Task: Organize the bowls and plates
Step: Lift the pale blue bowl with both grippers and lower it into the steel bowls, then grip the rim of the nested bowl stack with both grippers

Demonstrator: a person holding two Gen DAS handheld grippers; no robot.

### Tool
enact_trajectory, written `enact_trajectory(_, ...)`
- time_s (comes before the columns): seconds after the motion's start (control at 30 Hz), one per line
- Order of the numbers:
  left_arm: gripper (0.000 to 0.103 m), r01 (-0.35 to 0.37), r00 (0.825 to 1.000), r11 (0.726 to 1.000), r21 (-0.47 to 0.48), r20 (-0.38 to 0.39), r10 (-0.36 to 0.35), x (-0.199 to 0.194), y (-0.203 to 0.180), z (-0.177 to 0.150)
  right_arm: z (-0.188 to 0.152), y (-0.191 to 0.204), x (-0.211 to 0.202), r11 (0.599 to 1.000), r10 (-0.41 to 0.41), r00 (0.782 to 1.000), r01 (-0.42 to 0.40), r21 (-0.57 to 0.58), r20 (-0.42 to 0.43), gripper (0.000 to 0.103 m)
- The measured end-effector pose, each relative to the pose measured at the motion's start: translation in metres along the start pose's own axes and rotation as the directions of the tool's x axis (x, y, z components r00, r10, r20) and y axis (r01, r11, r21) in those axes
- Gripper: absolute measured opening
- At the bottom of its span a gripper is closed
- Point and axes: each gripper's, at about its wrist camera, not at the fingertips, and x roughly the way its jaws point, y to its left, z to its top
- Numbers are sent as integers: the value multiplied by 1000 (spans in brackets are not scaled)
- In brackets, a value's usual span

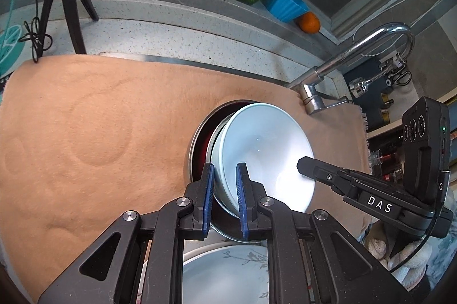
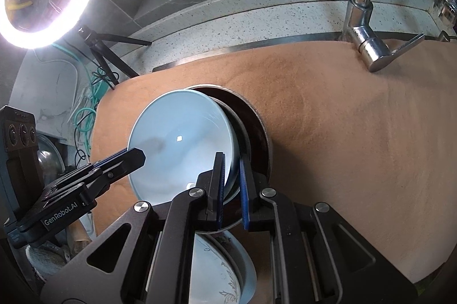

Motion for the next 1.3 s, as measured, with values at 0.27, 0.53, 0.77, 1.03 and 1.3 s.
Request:
enact_trajectory(0.27,14,-24,1000,999,26,-1,24,3,-3,0,2,-3,5,1000,-8,1000,8,7,1,10)
enact_trajectory(0.53,14,-21,1000,999,30,-9,22,2,-1,1,1,-1,5,1000,-4,1000,4,-7,-4,12)
enact_trajectory(0.77,14,-22,1000,999,39,-14,22,1,-2,1,1,-2,3,1000,10,1000,-10,-3,-1,12)
enact_trajectory(1.03,14,-16,1000,999,40,-1,16,-4,-2,2,0,-1,-5,1000,23,1000,-23,-8,16,12)
enact_trajectory(1.3,14,-13,999,1000,2,34,13,-17,14,5,0,-6,-23,999,42,998,-42,-10,56,17)
